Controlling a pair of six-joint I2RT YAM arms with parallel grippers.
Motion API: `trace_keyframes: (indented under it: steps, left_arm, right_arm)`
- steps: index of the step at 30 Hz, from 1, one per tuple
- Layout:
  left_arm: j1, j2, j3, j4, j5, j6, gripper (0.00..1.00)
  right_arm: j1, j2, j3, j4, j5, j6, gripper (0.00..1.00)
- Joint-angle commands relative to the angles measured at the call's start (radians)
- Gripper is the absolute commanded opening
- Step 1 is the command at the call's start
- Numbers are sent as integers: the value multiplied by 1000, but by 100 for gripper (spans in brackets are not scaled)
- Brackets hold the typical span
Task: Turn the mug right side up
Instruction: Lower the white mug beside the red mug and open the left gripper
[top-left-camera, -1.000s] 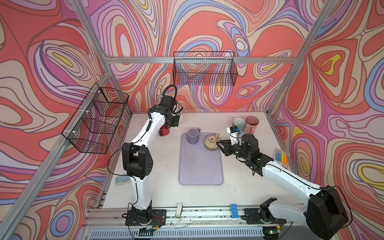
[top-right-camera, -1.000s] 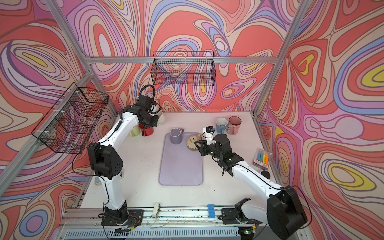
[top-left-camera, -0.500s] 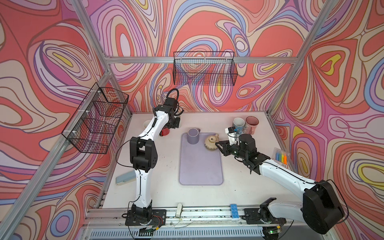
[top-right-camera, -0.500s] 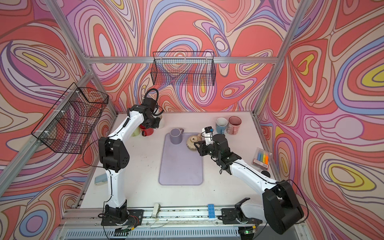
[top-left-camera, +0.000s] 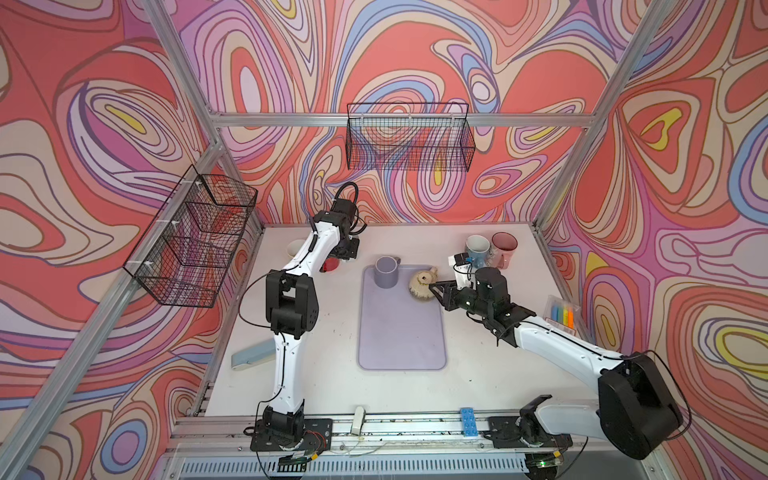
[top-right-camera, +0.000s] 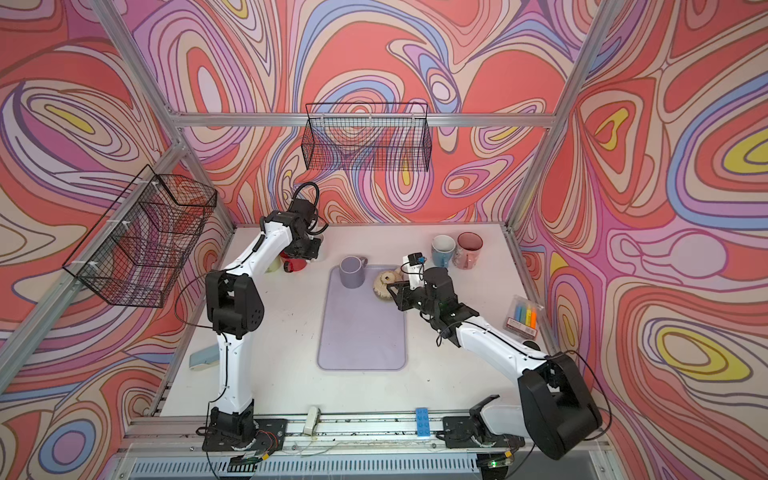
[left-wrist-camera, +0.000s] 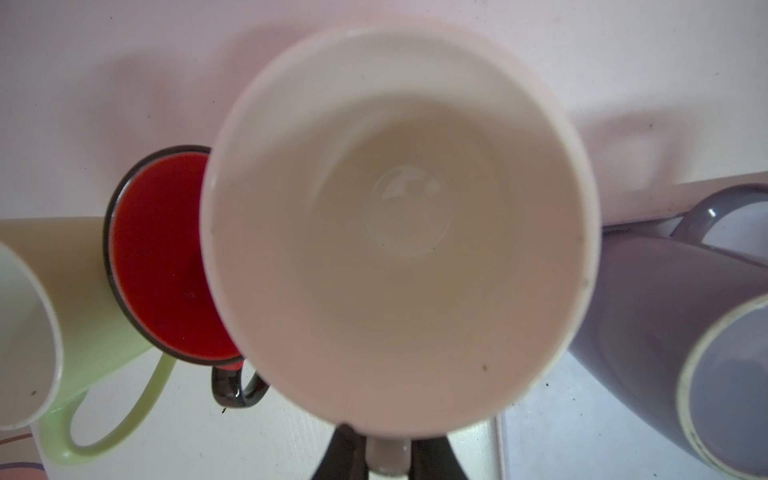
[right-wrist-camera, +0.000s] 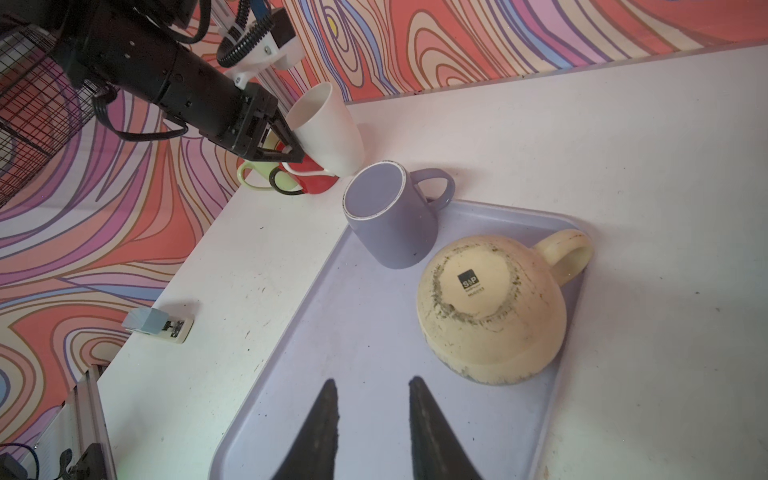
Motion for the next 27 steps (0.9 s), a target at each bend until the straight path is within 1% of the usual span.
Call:
trace_keyframes:
  steps: [1, 4, 17, 27]
  left_arm:
    - [8, 18, 44, -2, -23, -5, 0]
    - [8, 36, 65, -16, -20, -8, 0]
    - [8, 51, 60, -18, -22, -8, 0]
    - [8, 55, 30, 4, -22, -9, 0]
  right_arm:
    - [-3, 13, -10, 30, -6, 6, 30]
    - [-4, 15, -10, 29, -7, 5, 30]
    - [-3, 35, -17, 47, -9, 6, 30]
    - [-3, 46, -14, 49, -6, 7, 30]
